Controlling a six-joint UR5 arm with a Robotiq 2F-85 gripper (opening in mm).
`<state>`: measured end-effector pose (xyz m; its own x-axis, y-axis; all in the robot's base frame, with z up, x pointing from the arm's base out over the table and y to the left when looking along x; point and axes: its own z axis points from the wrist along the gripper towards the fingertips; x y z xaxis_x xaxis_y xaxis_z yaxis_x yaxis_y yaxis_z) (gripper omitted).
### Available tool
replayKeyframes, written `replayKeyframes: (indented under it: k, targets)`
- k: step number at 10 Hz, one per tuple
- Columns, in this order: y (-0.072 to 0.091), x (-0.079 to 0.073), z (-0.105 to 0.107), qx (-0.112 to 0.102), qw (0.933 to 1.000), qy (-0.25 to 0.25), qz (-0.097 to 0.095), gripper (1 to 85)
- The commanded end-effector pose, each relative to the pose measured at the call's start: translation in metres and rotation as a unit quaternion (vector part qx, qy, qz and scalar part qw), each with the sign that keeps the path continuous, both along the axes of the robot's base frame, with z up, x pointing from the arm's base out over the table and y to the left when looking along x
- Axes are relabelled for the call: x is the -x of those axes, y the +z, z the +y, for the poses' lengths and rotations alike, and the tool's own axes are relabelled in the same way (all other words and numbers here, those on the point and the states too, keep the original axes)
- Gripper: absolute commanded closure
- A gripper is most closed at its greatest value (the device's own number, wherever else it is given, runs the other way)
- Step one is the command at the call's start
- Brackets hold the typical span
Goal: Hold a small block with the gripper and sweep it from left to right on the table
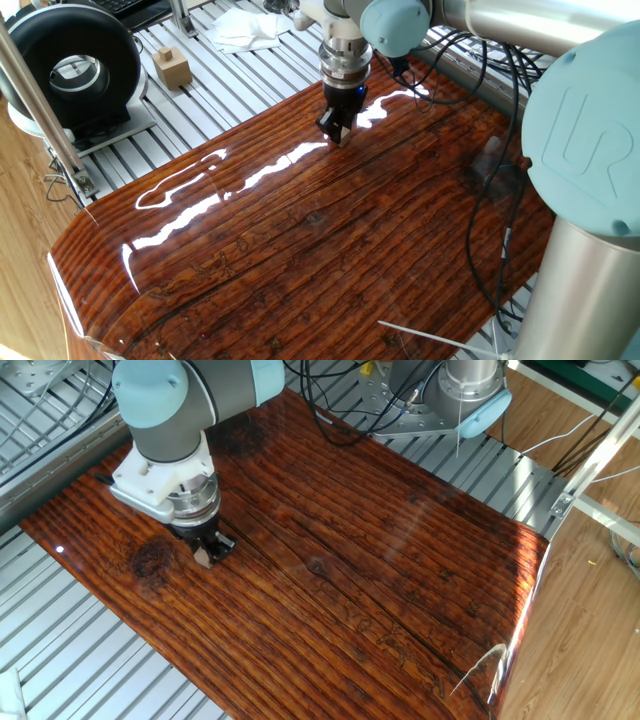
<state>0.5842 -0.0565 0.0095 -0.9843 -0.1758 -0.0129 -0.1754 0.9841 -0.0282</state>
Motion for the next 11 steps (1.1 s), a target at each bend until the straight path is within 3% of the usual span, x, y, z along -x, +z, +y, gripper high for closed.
replayKeyframes:
  k: [1, 11]
  targets:
    - [0.0008, -0.0008, 0.0029, -0.007, 1.0000, -0.005, -0.001, 84.7]
    - [0.0005, -0.0005, 0.0069, -0.011, 0.9999, -0.009, -0.001, 84.7]
